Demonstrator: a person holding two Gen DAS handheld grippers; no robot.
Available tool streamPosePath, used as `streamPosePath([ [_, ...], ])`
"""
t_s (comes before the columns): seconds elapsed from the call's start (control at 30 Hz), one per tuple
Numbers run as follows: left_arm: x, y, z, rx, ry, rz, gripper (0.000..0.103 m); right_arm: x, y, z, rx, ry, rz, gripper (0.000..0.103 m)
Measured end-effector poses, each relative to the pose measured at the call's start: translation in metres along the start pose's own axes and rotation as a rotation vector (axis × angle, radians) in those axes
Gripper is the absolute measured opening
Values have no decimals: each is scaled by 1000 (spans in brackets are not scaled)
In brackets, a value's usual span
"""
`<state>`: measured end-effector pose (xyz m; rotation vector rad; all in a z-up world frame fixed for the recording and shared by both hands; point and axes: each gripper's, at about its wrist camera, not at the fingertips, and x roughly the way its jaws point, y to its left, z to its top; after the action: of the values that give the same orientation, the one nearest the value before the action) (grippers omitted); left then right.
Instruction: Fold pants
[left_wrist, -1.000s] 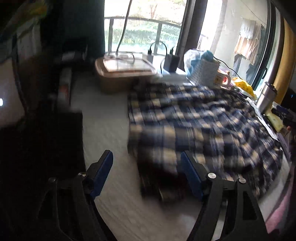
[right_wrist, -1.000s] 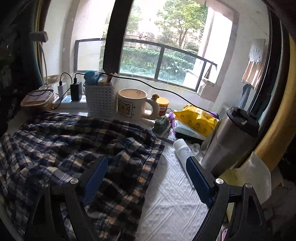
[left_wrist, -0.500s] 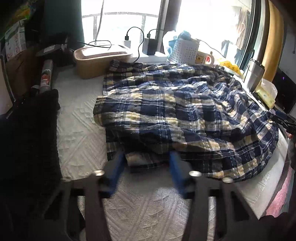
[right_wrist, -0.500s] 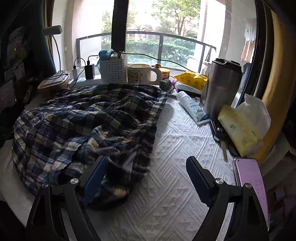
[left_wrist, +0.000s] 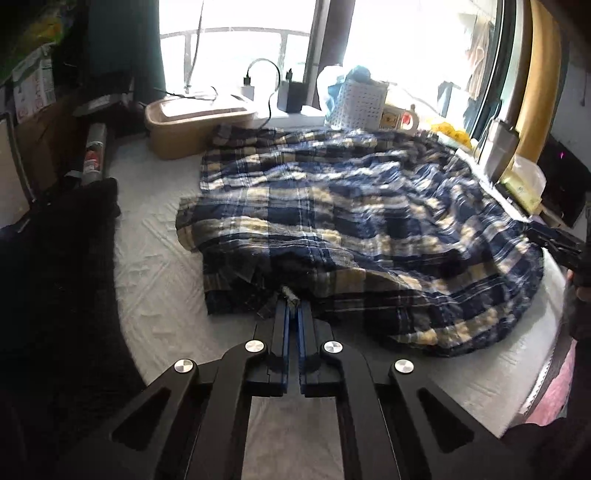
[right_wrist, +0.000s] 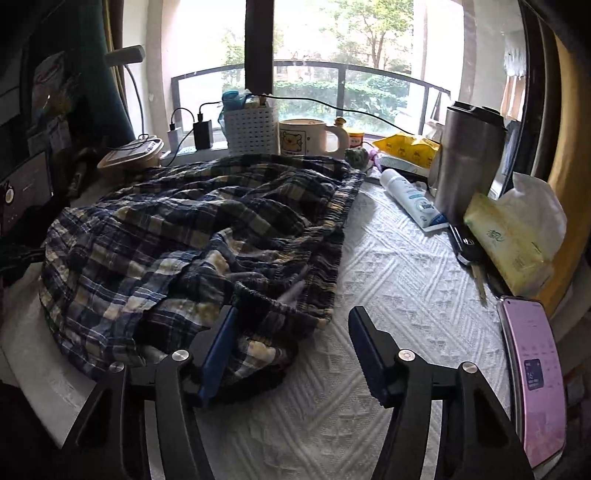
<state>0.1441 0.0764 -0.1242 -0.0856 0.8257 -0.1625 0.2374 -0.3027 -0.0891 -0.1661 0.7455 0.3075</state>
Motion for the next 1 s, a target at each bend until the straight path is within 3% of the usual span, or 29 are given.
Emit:
streamPosePath([
  [0.07, -12, 1, 0, -13, -19, -17, 2, -4, 4, 1, -20, -13, 14, 52],
  [0.2, -39, -6, 3, 1, -58, -38, 2, -2, 19, 1, -109, -14, 30, 51],
  [0.3, -55, -13, 3, 23, -76, -49, 2, 8, 30, -2, -178, 8, -7, 49],
  [0.33, -59, -14, 3, 26, -79, -55, 2, 10, 32, -2, -195, 11, -23, 25],
  [0.37, -63, -15, 3, 26, -83, -63, 2, 11, 32, -2, -193, 12, -40, 15],
  [0.43, -74, -15, 3, 14, -96, -87, 2, 5, 28, 1, -164, -5, -60, 11],
  [0.6, -99, -10, 5, -8, -135, -116, 2, -30, 13, 12, -103, -64, -98, 10],
  [0.77, -117, -4, 2, 9, -163, -68, 2, -63, -4, 16, -40, -99, -99, 10],
  [1.0, -78, 9, -31, -47, -16, -77, 3, -57, -24, -17, 51, -24, -117, 10],
])
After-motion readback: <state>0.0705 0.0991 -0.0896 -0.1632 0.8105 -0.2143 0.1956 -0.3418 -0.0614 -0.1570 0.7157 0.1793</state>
